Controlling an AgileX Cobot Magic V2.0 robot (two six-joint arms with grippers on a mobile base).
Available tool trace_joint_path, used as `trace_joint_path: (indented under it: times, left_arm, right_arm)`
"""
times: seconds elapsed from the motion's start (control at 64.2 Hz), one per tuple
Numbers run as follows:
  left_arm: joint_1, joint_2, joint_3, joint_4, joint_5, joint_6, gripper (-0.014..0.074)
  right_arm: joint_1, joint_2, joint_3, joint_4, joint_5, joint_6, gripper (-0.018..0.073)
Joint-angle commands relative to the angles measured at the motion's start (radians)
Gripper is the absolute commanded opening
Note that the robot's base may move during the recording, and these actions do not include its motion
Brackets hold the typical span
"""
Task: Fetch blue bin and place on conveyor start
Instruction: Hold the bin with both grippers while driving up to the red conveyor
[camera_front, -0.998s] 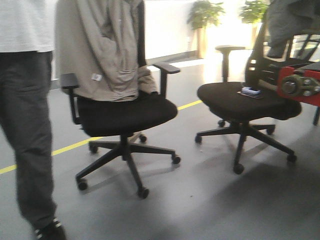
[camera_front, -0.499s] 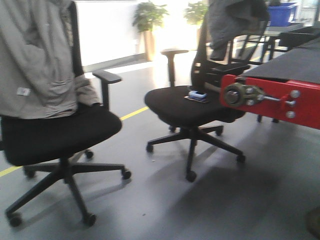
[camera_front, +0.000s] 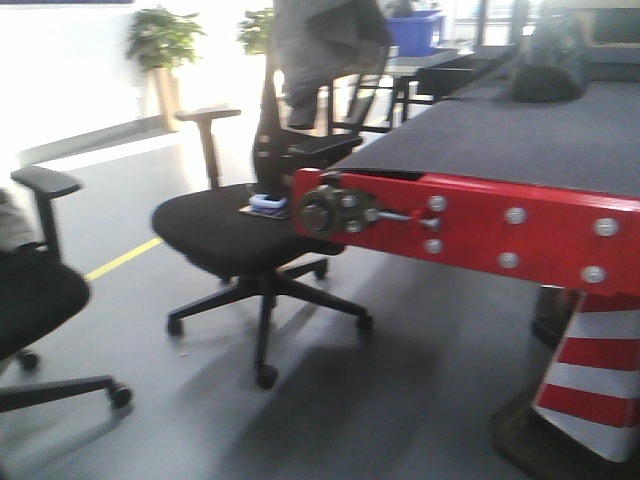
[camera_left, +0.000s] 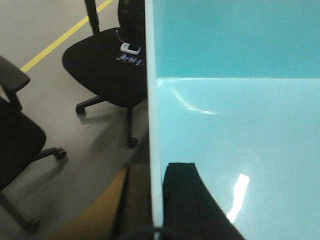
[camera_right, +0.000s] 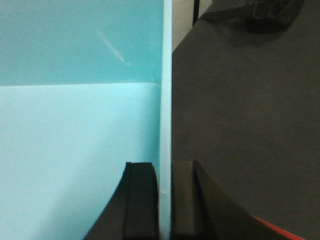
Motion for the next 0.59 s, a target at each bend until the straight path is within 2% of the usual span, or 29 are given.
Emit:
trace_joint_path:
  times: [0.0,0.577]
  left_arm:
    - [-0.005,-0.008,-0.01,0.037,-0.021,0.006,-0.0111]
    - [-0.005,-0.008,-0.01,0.037,-0.021,0.006,-0.0111]
  right_arm:
    - [-0.001,-0.012,-0.011,-0.042,-0.031,-0.012,-0.0159]
    - [-0.001,-0.012,-0.011,-0.042,-0.031,-0.012,-0.0159]
